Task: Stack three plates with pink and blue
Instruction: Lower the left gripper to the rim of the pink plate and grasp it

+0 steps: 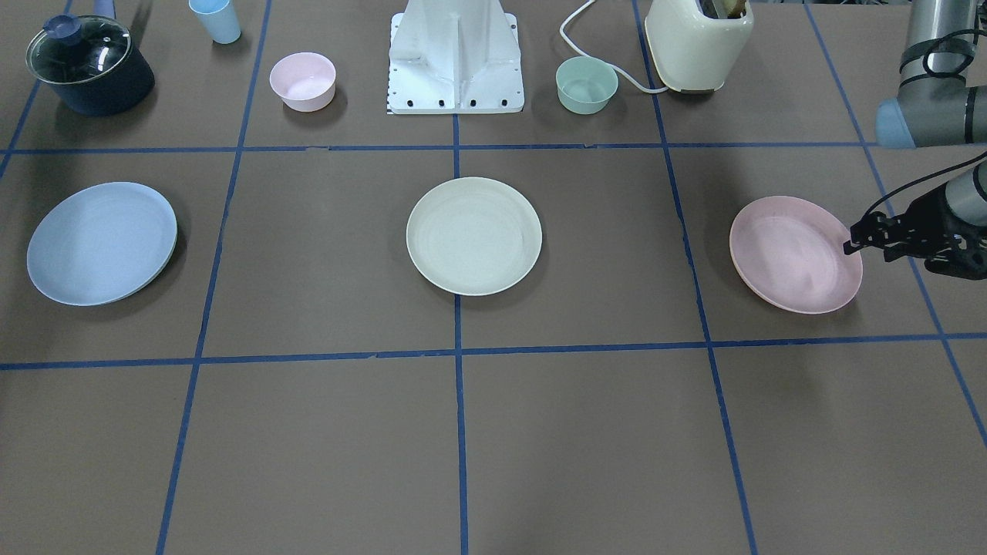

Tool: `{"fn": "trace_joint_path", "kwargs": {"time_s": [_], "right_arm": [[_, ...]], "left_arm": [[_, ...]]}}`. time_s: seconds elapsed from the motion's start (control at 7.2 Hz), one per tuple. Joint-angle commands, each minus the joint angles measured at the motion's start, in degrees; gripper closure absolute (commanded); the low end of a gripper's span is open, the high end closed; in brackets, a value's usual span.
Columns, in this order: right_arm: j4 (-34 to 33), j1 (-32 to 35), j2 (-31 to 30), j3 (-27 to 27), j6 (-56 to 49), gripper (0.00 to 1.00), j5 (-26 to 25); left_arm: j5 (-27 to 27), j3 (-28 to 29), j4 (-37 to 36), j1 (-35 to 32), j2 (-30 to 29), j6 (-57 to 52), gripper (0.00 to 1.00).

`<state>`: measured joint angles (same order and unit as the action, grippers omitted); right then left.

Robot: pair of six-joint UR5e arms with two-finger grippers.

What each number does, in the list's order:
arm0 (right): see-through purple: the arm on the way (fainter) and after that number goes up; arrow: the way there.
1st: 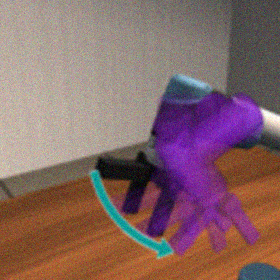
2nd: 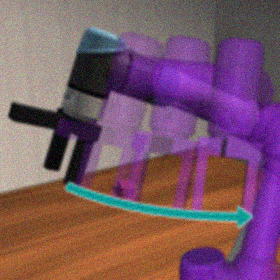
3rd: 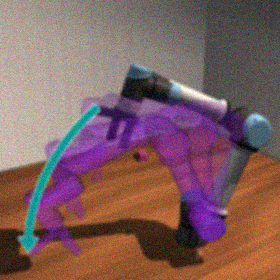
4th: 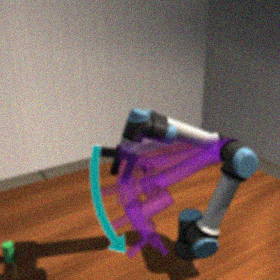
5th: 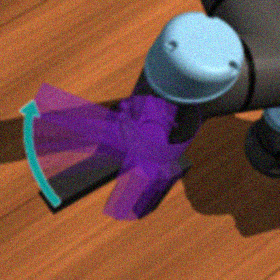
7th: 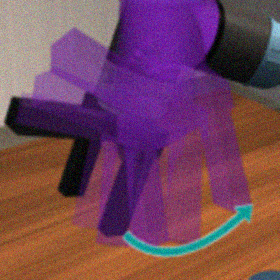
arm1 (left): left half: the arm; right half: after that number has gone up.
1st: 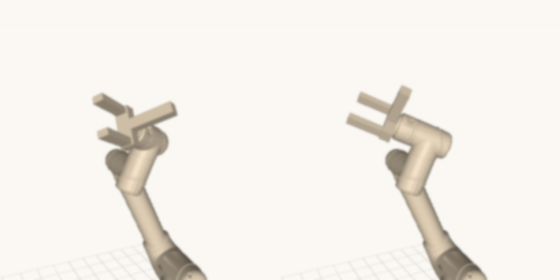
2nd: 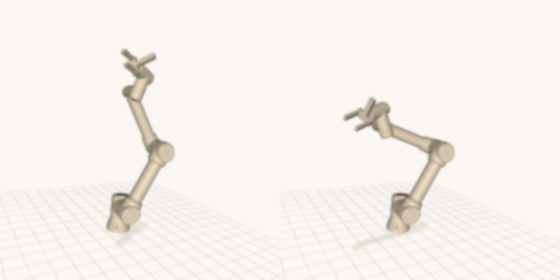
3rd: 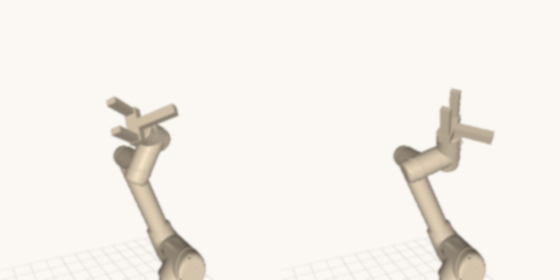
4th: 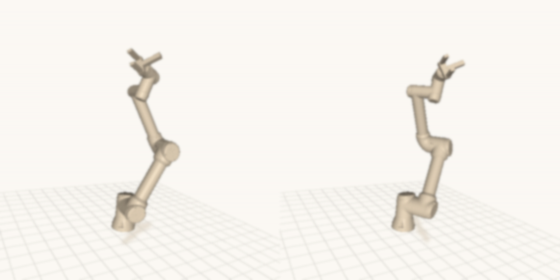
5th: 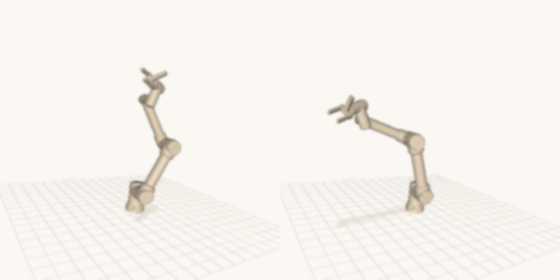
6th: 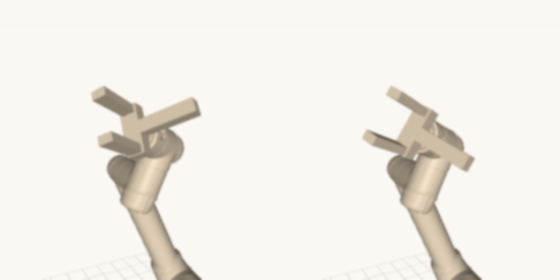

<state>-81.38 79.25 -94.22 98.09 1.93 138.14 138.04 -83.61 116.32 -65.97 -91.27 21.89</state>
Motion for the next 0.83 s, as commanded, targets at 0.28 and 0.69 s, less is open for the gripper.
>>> {"fn": "trace_joint_path", "kwargs": {"time_s": [0.28, 0.69], "right_arm": [[-0.01, -0.76, 0.00, 0.00, 0.09, 0.00, 0.37], [-0.01, -0.76, 0.00, 0.00, 0.00, 0.00, 1.08]], "left_arm": [[0.56, 3.88, 2.06, 0.93, -1.63, 0.00, 0.30], [0.56, 4.07, 2.06, 1.37, -2.07, 0.00, 0.59]]}}
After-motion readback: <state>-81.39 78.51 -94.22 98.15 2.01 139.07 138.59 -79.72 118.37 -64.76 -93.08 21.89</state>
